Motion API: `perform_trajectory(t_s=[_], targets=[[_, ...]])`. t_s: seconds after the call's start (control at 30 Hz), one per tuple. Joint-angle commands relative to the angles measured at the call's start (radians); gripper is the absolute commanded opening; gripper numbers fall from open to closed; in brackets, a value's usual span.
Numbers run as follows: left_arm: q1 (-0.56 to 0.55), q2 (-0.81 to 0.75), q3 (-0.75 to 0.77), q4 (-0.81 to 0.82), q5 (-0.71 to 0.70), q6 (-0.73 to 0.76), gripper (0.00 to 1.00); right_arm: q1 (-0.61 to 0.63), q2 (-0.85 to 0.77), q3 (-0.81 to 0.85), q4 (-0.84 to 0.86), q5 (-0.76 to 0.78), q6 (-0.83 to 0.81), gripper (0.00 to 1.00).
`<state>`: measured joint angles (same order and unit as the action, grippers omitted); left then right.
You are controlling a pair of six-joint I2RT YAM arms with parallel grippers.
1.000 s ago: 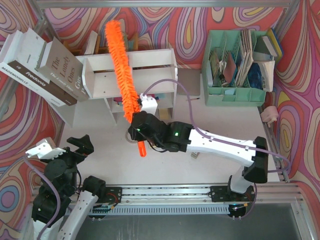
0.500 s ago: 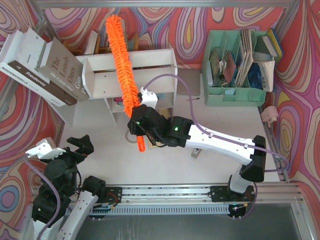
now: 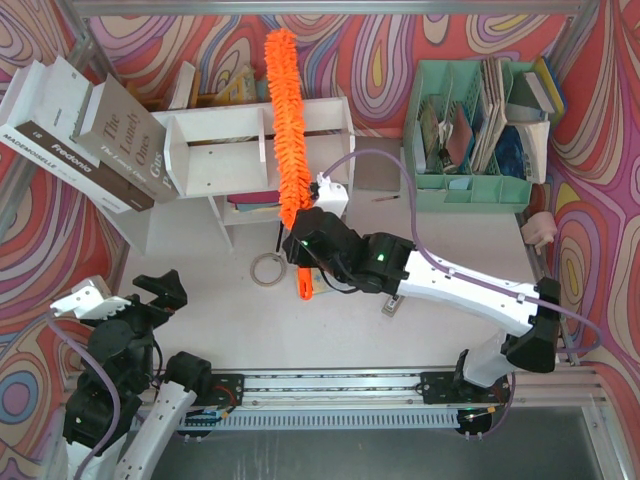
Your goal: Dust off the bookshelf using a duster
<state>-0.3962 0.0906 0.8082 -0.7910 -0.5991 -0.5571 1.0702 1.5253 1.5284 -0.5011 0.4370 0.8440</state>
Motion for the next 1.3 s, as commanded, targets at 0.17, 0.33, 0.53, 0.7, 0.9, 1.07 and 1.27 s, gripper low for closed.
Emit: perform_trajectory(t_s=[0.17,0.33,0.53,0.7,0.9,1.07,1.27], targets=[[0.005,-0.012,0.000,0.009,0.000,0.003,0.98,-0.003,0.066,0.093,0.046,-0.048,-0.027,0.00],[0.005,-0.012,-0.001,0.009,-0.001,0.002,0.98,-0.003,0.084,0.102,0.031,-0.047,-0.037,0.00],[0.005,-0.006,0.000,0.009,0.003,0.003,0.98,-0.044,0.007,0.011,0.004,0.002,-0.003,0.00],[0.005,-0.005,-0.001,0.010,0.001,0.003,0.98,-0.082,-0.046,-0.052,-0.027,0.034,0.026,0.00],[0.005,0.000,-0.001,0.012,0.002,0.003,0.99,-0.084,-0.035,-0.049,0.016,-0.023,0.016,0.00],[0.005,0.000,0.000,0.011,0.003,0.005,0.99,-0.069,0.024,0.010,0.061,-0.100,-0.007,0.00],[0.005,-0.003,-0.001,0.010,-0.002,0.004,0.98,-0.055,0.047,0.057,0.049,-0.093,-0.040,0.00]])
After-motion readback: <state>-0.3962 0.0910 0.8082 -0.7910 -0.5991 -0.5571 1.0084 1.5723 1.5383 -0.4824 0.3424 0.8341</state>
